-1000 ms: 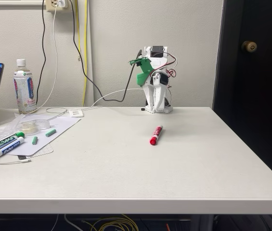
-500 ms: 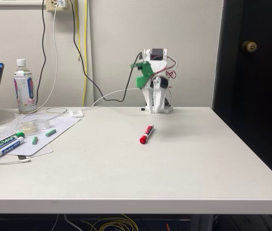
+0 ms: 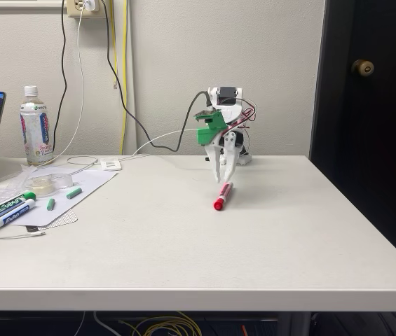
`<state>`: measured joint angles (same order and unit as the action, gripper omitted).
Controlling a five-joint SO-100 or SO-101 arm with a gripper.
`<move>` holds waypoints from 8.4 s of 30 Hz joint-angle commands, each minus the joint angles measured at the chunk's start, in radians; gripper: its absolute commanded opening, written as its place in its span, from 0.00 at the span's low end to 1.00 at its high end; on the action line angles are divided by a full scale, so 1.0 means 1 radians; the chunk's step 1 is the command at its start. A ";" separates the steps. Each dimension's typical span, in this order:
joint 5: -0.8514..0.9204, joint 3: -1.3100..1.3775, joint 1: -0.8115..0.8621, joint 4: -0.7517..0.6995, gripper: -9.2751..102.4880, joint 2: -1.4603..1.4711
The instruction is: Pick up the red marker.
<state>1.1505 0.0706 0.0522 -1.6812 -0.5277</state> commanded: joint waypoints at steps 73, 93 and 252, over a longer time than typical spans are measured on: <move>0.356 -0.446 0.069 -0.044 0.33 -0.084; 0.353 -0.437 0.080 -0.020 0.23 -0.054; 0.485 -1.470 0.199 0.494 0.12 -0.712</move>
<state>1.6460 -1.4159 0.2623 -1.1950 -1.1812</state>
